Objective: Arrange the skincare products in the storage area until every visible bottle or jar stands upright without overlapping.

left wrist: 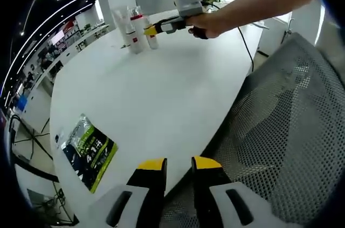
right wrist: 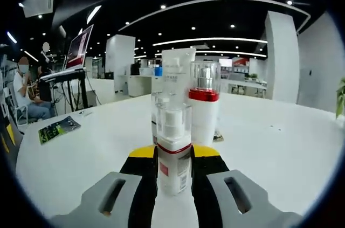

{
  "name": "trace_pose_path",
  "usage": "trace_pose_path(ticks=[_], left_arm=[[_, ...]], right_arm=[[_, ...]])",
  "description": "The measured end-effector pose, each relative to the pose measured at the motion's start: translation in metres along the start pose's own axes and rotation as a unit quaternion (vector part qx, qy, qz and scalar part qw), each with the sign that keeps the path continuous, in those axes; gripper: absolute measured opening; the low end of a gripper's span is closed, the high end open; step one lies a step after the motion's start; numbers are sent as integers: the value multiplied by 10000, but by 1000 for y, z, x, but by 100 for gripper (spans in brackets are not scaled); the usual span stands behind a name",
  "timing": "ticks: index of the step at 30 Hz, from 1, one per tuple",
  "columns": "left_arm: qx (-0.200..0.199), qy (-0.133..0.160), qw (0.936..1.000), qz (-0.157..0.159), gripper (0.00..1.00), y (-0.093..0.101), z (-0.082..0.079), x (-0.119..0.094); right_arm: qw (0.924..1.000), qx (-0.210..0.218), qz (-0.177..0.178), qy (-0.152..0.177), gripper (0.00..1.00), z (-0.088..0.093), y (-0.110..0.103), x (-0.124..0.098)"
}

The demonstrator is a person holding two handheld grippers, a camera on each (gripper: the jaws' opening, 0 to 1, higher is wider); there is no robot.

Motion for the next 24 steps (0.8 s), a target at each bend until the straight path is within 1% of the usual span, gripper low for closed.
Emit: trace_pose_path(ticks=[5,8,18,21,22,23,24], left_arm=[[20,-31,10000,2,18,0,1,0],[29,-24,10000,-2,18,0,0,-1],[48,-2,10000,-24,18,0,0,-1],[55,7,10000,-24,18,0,0,-1],[54,7,10000,-23,18,0,0,-1],[56,7,10000,-24,18,0,0,-1],[61,9,10000,-27,18,0,-1,-1]], right_arm=[[10000,-2,-27,-24,21,1,3,-1],[10000,-72,-56,-37,21,0,2,-1],[9994,-214,-125,-255,21,-3,2,0],[9991,-172,-153,-363,21,-1,2,-3],[9985,-141,-166,-504,21,2,2,-4],[9979,13,-184,-624,21,5,1,-5],[9976,57,-208,-665,20,6,1,-6]])
Point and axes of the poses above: the point that each gripper's makers call its tool centre point, and the gripper's own axes: x roughly forward along the fingers, y roughly to its right, z roughly out of its underside, the point moved 8 cm from there along -x, roughly backward along the fingers, and after that the axes turned 13 degrees about z, right-handed, at the moved point
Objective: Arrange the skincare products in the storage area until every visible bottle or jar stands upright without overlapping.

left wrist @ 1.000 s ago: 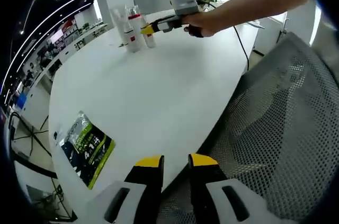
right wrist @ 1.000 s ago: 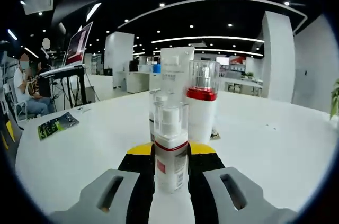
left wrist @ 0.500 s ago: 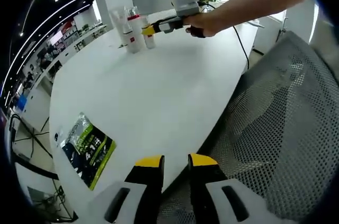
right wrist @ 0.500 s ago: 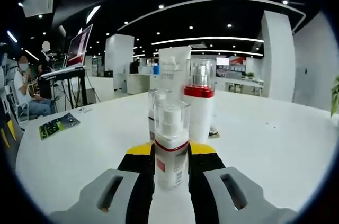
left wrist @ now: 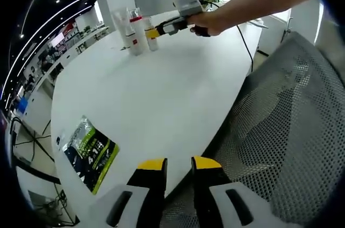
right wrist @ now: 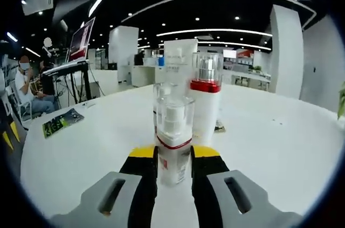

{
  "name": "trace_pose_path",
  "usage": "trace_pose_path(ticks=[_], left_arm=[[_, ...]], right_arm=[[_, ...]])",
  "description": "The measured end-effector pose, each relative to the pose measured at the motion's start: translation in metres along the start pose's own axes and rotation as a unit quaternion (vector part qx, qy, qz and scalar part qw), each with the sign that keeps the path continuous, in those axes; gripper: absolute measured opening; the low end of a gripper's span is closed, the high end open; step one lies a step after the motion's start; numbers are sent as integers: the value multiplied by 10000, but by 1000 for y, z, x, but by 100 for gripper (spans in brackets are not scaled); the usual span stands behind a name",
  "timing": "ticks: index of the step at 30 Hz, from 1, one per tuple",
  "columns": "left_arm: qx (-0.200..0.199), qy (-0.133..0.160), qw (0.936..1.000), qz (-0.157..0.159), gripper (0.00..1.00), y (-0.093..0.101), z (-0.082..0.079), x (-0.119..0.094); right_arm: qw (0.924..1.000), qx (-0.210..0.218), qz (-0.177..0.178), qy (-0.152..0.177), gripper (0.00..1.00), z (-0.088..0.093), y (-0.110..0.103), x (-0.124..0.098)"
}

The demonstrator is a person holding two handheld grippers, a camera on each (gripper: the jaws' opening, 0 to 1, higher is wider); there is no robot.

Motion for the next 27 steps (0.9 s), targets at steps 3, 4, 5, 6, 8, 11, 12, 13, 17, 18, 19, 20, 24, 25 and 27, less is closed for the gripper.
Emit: trace_pose_path(ticks=[3,4,5,6,8,11,12,13,17,18,19,20,24,25,27], left_arm=[[3,-2,10000,5,18,0,0,0],[6,-6,10000,7,18,0,0,0],[9,-14,10000,10,18,0,0,0],[13,-20,10000,13,18,0,0,0],[23,-18,10000,17,18,0,0,0],[23,-16,10000,21,18,0,0,0],[24,-19,10000,20,18,0,0,0],[23,-16,10000,20,18,0,0,0],[39,1,10000,23,18,0,0,0],[43,1,10000,21,18,0,0,0],[45,7,10000,18,18,0,-1,0],[45,10,10000,17,18,0,-1,0],[60,14,10000,8,18,1,-1,0],[64,19,10000,-1,18,0,-1,0],[59,28,10000,-11,18,0,-1,-1]], right_arm=[[9997,24,102,-205,21,5,1,-1],[9996,101,112,-225,22,6,1,-1],[9987,290,154,-398,23,9,1,-2],[9988,238,154,-400,24,8,1,-2],[9989,59,177,-437,21,9,1,-3],[9988,54,159,-470,19,9,1,-5],[9986,51,176,-494,19,9,2,-5],[9985,70,195,-514,19,10,3,-6],[9981,-26,234,-575,17,12,5,-10],[9981,-5,223,-571,17,11,6,-11],[9981,-4,226,-571,16,11,6,-11],[9980,-30,232,-581,16,11,8,-11],[9978,96,291,-582,16,9,14,-12],[9978,105,302,-574,16,8,14,-12],[9978,104,303,-587,16,6,13,-10]])
Point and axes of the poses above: the point that each gripper's makers call its tool centre point, and the gripper's own axes: x roughly forward along the fingers, y roughly to its right, z roughly out of its underside, the point moved 8 cm from there along -x, roughly backward along the fingers, and after that the axes turned 13 degrees about z, right-handed, at the moved point
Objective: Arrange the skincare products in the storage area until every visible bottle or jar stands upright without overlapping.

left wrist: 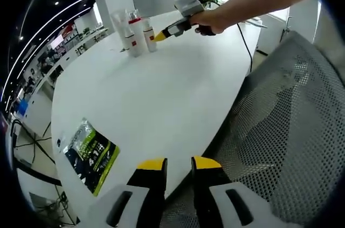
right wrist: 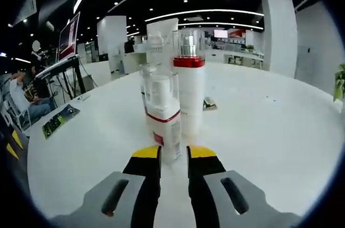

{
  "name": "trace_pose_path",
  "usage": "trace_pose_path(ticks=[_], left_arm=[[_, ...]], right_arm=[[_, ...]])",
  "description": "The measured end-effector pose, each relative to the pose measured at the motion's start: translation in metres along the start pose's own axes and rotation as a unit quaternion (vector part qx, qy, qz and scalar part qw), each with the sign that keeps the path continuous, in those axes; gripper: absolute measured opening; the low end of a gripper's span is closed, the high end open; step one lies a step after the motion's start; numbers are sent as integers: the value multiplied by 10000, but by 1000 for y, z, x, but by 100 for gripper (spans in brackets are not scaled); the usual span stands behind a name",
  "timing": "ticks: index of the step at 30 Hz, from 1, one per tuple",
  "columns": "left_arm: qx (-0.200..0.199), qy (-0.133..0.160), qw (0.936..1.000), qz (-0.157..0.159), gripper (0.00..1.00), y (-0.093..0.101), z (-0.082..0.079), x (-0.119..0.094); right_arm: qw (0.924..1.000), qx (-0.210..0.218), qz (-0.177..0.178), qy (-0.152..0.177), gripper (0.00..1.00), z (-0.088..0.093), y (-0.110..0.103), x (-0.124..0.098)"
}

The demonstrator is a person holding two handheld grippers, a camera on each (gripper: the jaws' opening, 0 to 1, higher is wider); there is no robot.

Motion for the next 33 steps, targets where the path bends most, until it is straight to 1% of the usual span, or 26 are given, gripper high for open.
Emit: trace_pose_path(ticks=[2,4,6,10,14,17,20,23,33], left_arm=[[7,-2,10000,-10,18,0,0,0],[7,-7,10000,-2,18,0,0,0],[18,-15,10000,11,18,0,0,0],[16,-21,10000,19,18,1,1,1],[31,-27,10000,24,18,1,0,1],[30,-40,10000,26,18,1,1,1],[18,-31,10000,22,18,0,0,1],[4,0,10000,18,18,0,0,0],[-8,-6,10000,45,18,0,0,1]], right_arm=[[10000,9,7,-31,16,-1,0,2],[9998,181,-20,-80,17,-1,-1,4],[9995,269,-19,-187,21,2,-2,4],[9992,340,-103,-206,23,2,-6,3],[9982,589,-82,-110,24,-6,-11,3],[9984,543,-16,-153,22,-8,-13,7],[9986,384,81,-346,18,-5,-12,10],[9981,421,120,-440,17,-3,-11,12],[9972,541,221,-466,17,-9,-10,18]])
Point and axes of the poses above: the point that each gripper's makers call its tool centre point, and the gripper's own axes: x roughly forward along the fingers, y roughly to its right, z roughly out of its underside, the point moved 8 cm from there along -x, roughly backward along the fingers, and after that the axes turned 13 degrees about z, right-handed, at the moved point
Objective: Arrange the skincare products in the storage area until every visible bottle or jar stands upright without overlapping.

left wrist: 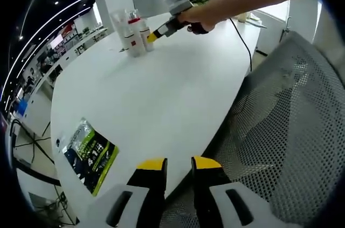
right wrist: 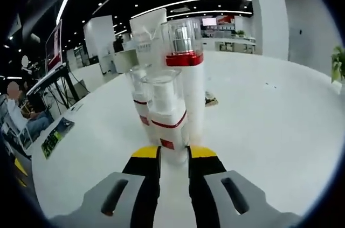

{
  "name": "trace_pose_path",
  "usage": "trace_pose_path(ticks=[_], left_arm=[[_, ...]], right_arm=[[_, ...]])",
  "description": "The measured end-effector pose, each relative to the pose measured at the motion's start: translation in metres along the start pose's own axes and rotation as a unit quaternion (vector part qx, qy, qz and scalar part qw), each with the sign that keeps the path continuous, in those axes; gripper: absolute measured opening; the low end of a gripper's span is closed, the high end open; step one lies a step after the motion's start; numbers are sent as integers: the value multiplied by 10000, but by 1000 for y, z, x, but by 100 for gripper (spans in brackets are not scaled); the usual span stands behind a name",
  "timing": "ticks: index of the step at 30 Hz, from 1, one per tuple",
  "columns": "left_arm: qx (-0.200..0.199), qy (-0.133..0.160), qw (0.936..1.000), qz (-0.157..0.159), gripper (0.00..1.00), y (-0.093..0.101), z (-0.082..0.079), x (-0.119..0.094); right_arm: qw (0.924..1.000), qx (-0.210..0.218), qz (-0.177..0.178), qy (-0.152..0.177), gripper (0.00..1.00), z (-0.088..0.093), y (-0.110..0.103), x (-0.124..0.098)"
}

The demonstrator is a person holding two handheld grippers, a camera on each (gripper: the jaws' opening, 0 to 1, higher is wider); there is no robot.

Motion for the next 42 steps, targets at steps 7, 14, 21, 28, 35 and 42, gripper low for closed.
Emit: trace_pose_path(ticks=[7,14,21,28,35,42], left_arm=[[-5,-1,10000,-14,18,0,0,0],[5,13,10000,-27,18,-1,-1,0],[8,27,10000,-51,18,-1,-1,-1],[-5,31,10000,-65,18,-1,-1,-1],[-32,46,9999,-84,18,-2,-1,-1],[-51,97,9999,-103,18,-2,-3,-2]], right_arm=[[9997,169,139,-95,15,0,1,3],[9996,13,218,-170,14,0,0,4],[9994,-126,236,-227,10,0,3,3],[9993,-142,253,-217,9,-1,6,2],[9993,-128,277,-227,9,-4,8,2],[9993,-62,270,-251,11,-3,9,-3]])
Point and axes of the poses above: the point that each gripper's makers call its tool centre point, and the gripper's own axes: x roughly forward along the fingers, y roughly to its right, z roughly out of its underside, the point moved 8 cm from there along -x, roughly backward along the fingers, and after that the axes turned 13 degrees about z, right-handed, at the moved point
